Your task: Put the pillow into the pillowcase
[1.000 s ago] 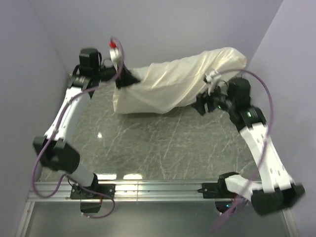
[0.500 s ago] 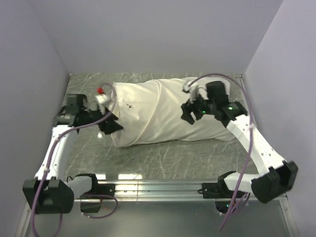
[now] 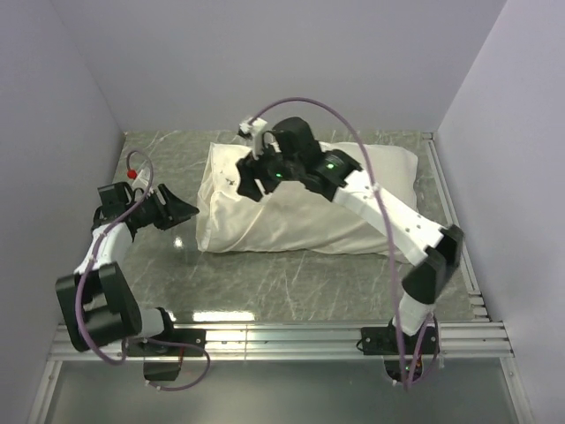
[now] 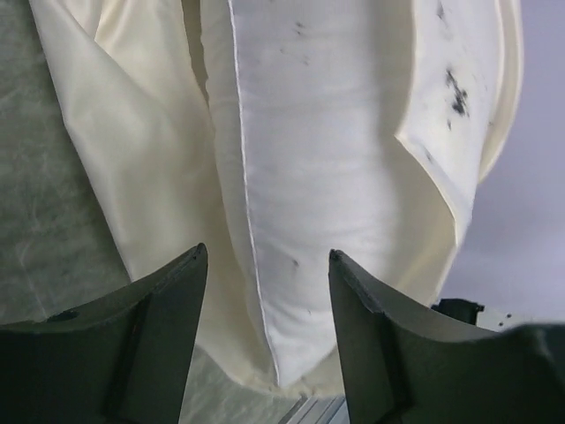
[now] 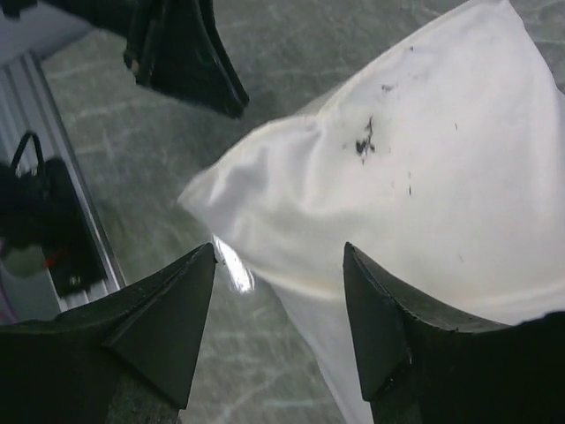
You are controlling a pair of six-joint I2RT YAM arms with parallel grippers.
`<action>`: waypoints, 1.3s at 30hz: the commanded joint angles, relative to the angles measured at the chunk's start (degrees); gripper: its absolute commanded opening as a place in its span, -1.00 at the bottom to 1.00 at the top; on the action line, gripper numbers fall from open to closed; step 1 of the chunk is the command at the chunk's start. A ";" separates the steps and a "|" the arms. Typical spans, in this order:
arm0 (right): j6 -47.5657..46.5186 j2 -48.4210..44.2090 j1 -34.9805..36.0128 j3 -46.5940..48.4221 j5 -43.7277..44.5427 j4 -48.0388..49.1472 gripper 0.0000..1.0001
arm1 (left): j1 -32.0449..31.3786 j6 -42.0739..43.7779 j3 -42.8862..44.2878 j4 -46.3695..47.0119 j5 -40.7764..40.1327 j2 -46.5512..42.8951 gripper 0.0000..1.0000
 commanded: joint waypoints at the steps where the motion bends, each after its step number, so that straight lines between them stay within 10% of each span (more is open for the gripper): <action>1: 10.09 6.92 3.16 4.68 5.96 3.12 0.34 | -3.25 -9.05 0.39 13.98 -0.53 4.91 0.25; 15: 14.49 19.68 6.16 9.78 12.91 3.48 0.41 | -16.37 -28.39 -4.35 39.66 -1.23 19.70 0.11; 18: 13.62 20.47 6.08 8.99 15.45 2.86 0.16 | -17.33 -29.71 -5.14 41.32 -1.32 18.47 0.11; 23: 11.25 20.39 5.99 8.64 13.02 2.07 -1.00 | -18.48 -32.08 -6.11 44.13 -2.37 20.12 0.03; 32: 17.03 15.90 6.08 7.94 -14.49 10.32 -1.00 | -27.08 -45.26 -3.92 63.37 -2.98 28.12 -0.30; 35: 13.73 16.87 6.17 13.27 0.43 4.38 -0.96 | -27.79 -48.43 -4.00 65.93 -3.69 28.22 -0.30; 37: 12.22 14.42 6.17 12.43 11.02 1.02 -0.18 | -27.18 -46.77 -4.52 63.92 -4.22 26.99 -0.31; 39: 10.19 12.92 6.25 9.35 23.12 -1.00 0.02 | -27.00 -43.36 -5.93 60.23 -5.62 24.54 -0.32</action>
